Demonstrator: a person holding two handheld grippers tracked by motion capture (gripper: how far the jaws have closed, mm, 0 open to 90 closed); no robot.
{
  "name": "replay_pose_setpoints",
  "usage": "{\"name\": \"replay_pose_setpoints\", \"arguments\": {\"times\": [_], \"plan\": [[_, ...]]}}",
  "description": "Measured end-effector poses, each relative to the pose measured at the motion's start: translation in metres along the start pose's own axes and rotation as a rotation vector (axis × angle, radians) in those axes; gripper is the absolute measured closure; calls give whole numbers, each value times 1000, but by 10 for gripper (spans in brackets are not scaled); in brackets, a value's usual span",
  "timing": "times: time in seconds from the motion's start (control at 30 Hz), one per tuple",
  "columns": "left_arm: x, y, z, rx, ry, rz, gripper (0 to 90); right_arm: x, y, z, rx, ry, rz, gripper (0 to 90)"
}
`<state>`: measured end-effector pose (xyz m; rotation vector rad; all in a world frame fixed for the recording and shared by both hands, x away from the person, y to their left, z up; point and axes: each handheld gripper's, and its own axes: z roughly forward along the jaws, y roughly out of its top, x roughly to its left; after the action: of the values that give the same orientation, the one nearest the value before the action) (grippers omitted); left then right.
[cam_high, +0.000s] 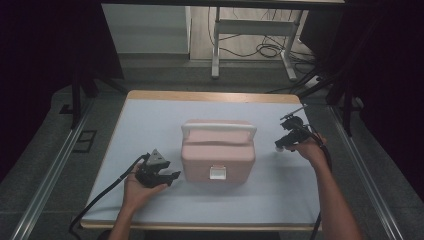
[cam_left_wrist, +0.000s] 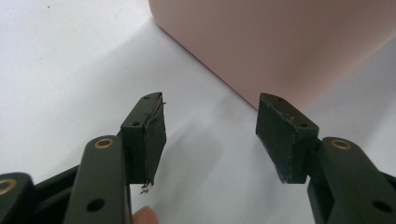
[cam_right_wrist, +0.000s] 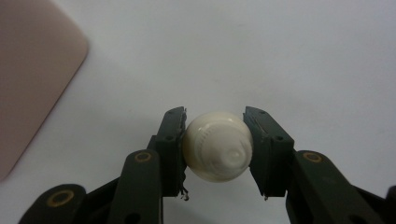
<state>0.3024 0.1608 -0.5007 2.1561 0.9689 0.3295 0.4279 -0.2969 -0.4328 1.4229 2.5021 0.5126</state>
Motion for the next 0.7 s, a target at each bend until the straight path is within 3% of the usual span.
{"name": "replay_pose_setpoints", "arguments": {"times": [0.3, 0.7], "plan": [[0, -1, 1, 9, 0, 6, 422, 27, -8, -1, 11, 32, -66, 600], [0, -1, 2, 14, 4, 8, 417, 46, -17, 7, 15, 63, -113, 600]]}}
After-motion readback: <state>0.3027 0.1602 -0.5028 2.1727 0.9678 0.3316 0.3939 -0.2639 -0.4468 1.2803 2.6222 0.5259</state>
